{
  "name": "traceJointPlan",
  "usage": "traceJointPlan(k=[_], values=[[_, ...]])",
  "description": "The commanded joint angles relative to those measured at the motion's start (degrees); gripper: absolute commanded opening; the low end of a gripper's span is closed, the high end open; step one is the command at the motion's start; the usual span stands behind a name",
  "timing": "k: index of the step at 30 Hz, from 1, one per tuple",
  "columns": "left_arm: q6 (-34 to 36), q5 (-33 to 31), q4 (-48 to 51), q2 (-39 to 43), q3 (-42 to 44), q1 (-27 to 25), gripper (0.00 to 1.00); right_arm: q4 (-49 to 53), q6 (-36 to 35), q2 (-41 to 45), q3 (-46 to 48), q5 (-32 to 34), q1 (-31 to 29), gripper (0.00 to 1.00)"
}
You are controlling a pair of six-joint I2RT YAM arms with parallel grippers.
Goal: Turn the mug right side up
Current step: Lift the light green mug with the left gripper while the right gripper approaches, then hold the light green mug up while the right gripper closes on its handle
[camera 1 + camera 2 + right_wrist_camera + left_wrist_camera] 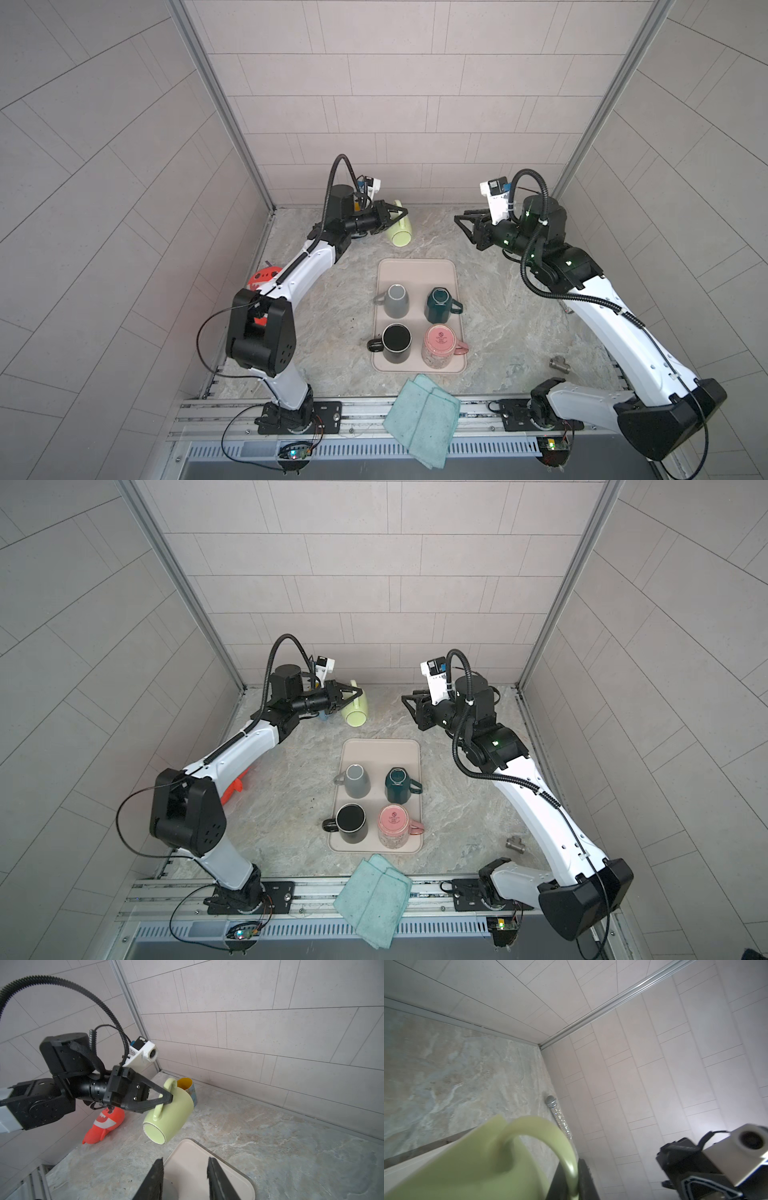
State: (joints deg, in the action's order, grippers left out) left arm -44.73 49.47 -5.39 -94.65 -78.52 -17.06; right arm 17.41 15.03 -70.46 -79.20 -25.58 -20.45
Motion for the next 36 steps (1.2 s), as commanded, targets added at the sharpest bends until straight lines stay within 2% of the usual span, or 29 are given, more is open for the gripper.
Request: traceJointPlan(k=[1, 4, 9, 14, 18, 28, 31, 36], values=[[18.23, -6.03, 10.07, 4.83, -0.13, -0.43, 0.00, 0.97, 5.61, -3.25, -4.65, -10.86, 2.07, 0.37], [22.27, -10.40, 9.71, 7.73, 2.85, -0.69, 0.00, 0.15, 9.62, -6.73, -7.56, -17.28, 3.54, 0.37], [27.45, -14.96, 4.64, 12.89, 7.92, -1.75, 0.00, -4.89, 15.95, -9.79, -8.25, -24.25, 5.35, 0.41], [29.19, -11.60, -5.34, 15.44, 11.01, -2.38, 0.00, -15.85, 25.87, -13.38, -7.58, -32.20, 6.65, 0.46], [33.91, -10.30, -6.75, 16.28, 10.33, -4.31, 0.00, -28.26, 35.72, -16.80, -6.50, -36.69, 6.65, 0.48], [48.77, -15.00, -7.00, 20.32, 13.14, -9.90, 0.00, -43.46, 48.84, -23.98, -7.55, -42.30, 6.47, 0.53], [50.01, -15.59, -7.15, 20.48, 13.35, -10.25, 0.00, -49.04, 53.29, -25.18, -7.03, -43.72, 5.94, 0.53], [52.05, -17.90, -10.65, 19.98, 14.40, -10.80, 0.00, -50.33, 54.88, -26.00, -6.39, -45.65, 4.46, 0.50]])
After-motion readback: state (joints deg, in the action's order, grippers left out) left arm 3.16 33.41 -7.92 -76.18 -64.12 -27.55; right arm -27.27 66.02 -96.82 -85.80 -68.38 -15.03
